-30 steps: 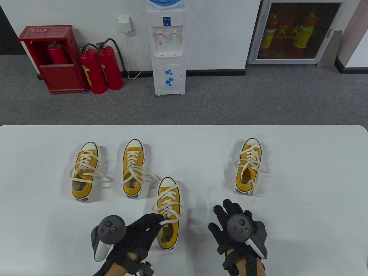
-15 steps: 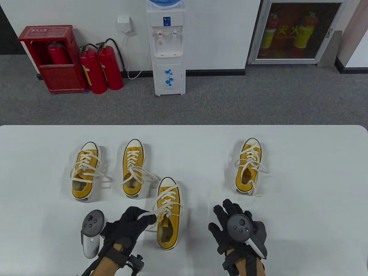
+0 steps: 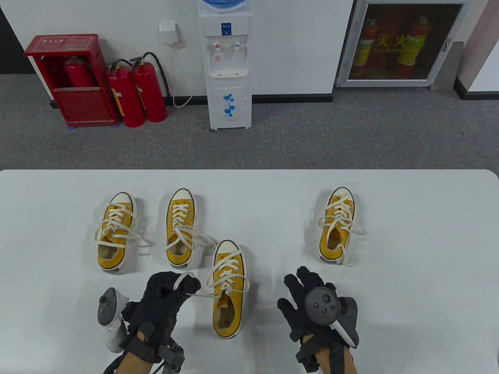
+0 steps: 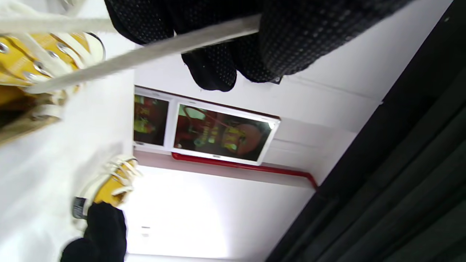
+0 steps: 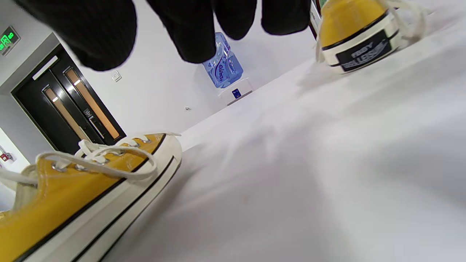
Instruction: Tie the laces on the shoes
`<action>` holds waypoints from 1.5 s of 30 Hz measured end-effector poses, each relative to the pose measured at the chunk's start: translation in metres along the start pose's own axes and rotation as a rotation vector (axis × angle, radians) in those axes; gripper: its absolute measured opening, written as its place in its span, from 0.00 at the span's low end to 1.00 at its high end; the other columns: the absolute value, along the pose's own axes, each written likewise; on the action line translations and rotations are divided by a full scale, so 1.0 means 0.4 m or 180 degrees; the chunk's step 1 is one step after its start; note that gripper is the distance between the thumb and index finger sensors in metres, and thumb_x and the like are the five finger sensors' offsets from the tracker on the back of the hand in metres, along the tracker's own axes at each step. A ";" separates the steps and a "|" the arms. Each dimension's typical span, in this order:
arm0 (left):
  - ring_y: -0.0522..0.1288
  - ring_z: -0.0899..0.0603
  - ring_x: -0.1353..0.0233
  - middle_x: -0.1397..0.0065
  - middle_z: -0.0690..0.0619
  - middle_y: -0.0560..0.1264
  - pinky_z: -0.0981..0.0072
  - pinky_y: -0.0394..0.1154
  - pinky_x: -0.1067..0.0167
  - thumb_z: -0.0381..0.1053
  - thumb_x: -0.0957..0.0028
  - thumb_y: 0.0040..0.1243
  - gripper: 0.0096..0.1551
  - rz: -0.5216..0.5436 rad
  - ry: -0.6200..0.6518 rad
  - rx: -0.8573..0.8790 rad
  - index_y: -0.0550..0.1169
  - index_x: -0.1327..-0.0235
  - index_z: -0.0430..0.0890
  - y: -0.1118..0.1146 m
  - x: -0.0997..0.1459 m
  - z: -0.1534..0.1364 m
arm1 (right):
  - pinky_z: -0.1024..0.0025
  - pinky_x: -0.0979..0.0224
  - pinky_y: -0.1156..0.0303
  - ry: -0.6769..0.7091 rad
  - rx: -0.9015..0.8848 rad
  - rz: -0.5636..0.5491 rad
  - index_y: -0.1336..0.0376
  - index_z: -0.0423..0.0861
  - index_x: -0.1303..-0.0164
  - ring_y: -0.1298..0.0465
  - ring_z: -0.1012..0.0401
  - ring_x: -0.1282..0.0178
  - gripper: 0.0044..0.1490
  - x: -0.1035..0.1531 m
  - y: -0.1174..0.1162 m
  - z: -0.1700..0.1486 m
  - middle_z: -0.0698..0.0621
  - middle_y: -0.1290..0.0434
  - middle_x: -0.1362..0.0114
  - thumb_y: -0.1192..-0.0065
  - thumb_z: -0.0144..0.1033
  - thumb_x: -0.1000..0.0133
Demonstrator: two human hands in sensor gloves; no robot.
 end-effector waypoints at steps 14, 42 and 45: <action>0.84 0.48 0.48 0.28 0.53 0.74 0.51 0.82 0.44 0.46 0.47 0.65 0.27 0.0189 -0.0239 0.0085 0.67 0.36 0.59 -0.049 -0.004 -0.045 | 0.35 0.23 0.43 0.0078 0.0099 0.0277 0.38 0.57 0.24 0.28 0.46 0.26 0.36 -0.155 -0.087 0.243 0.48 0.41 0.18 0.36 0.44 0.46; 0.85 0.54 0.62 0.34 0.58 0.78 0.57 0.85 0.54 0.54 0.44 0.62 0.21 0.0262 -0.0528 -0.0155 0.72 0.38 0.61 -0.052 -0.006 -0.097 | 0.37 0.25 0.40 0.0354 -0.0825 0.0170 0.33 0.48 0.40 0.21 0.53 0.40 0.27 -0.120 -0.096 0.249 0.47 0.30 0.32 0.33 0.42 0.49; 0.86 0.53 0.57 0.32 0.59 0.77 0.55 0.84 0.51 0.54 0.44 0.61 0.22 0.0268 -0.0474 -0.0127 0.71 0.37 0.62 -0.051 -0.003 -0.091 | 0.37 0.25 0.40 0.0428 -0.0882 0.0077 0.33 0.48 0.41 0.20 0.54 0.45 0.27 -0.085 -0.083 0.259 0.48 0.28 0.36 0.33 0.43 0.49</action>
Point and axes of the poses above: the tracker on the back of each hand, its own z axis roughly to the thumb side, its own x axis roughly from the fingertips to the wrist, y = z × x, the point moved 3 cm from there along -x, roughly from the wrist to the fingertips
